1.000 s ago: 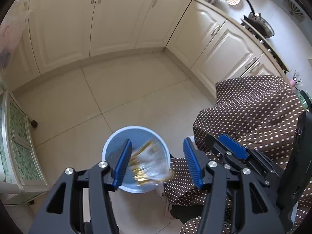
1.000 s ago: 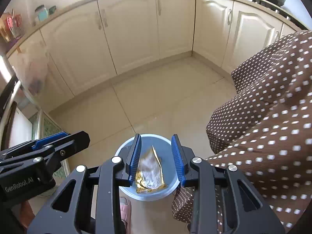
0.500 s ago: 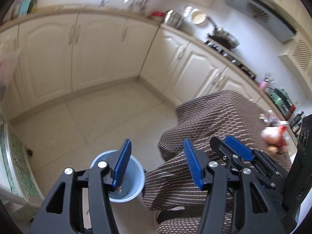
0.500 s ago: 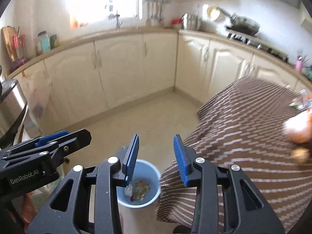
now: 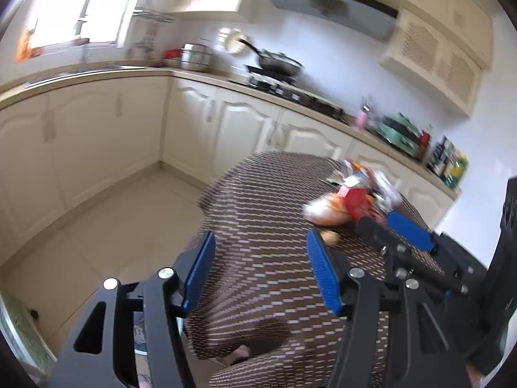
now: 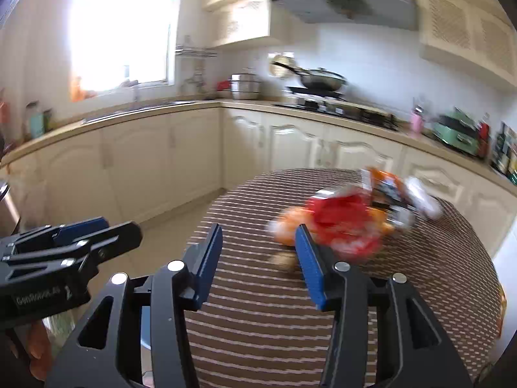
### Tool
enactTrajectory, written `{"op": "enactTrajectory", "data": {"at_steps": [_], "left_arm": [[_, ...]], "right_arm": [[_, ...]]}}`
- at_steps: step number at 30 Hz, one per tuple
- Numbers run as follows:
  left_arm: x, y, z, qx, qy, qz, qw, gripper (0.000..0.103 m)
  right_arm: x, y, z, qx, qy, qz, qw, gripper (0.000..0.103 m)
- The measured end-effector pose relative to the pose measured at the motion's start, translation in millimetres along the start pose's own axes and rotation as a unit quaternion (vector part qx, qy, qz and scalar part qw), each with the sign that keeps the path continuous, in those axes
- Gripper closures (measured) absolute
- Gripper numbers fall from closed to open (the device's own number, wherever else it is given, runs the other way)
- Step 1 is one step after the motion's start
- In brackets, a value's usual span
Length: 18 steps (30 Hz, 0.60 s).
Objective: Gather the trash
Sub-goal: 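Return both open tools to the table and reach the right tool to the red can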
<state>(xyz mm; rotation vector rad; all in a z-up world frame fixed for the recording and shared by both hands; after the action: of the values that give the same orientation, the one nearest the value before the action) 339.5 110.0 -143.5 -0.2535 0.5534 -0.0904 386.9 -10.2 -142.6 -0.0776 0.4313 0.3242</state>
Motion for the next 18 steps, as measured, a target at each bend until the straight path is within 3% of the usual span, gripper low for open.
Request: {"op": "enactTrajectory", "data": {"at_steps": [4, 7, 12, 18], "left_arm": [[25.5, -43.9, -7.5, 0.026, 0.024, -0.02, 0.9992, 0.045], [43.2, -63.1, -12.1, 0.039, 0.04, -0.018, 0.9983, 0.045], [59.1, -73.7, -17.8, 0.043, 0.056, -0.014, 0.9974, 0.045], [77.5, -56.6, -23.3, 0.038, 0.074, 0.001, 0.9965, 0.045]], "right_arm": [[7.1, -58.4, -8.1, 0.032, 0.023, -0.029, 0.999, 0.051], [16.2, -80.5, -19.7, 0.045, 0.044, -0.037, 0.997, 0.046], [38.8, -83.7, -31.1, 0.015, 0.071, -0.033, 0.997, 0.044], [74.6, -62.3, -33.9, -0.037, 0.1, -0.027, 0.994, 0.042]]}}
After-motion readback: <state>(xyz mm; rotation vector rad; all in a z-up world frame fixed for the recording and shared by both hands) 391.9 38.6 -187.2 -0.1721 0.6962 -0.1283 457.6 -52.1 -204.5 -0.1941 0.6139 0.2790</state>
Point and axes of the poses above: each gripper's, at about its wrist camera, not at the fingertips, and x roughly the way its jaws point, y to its left, z to its top, the point moved 10 cm from there along x, roughly the way its jaws point, and after that the axes turned 1 degree about -y, right-handed, at the moved point
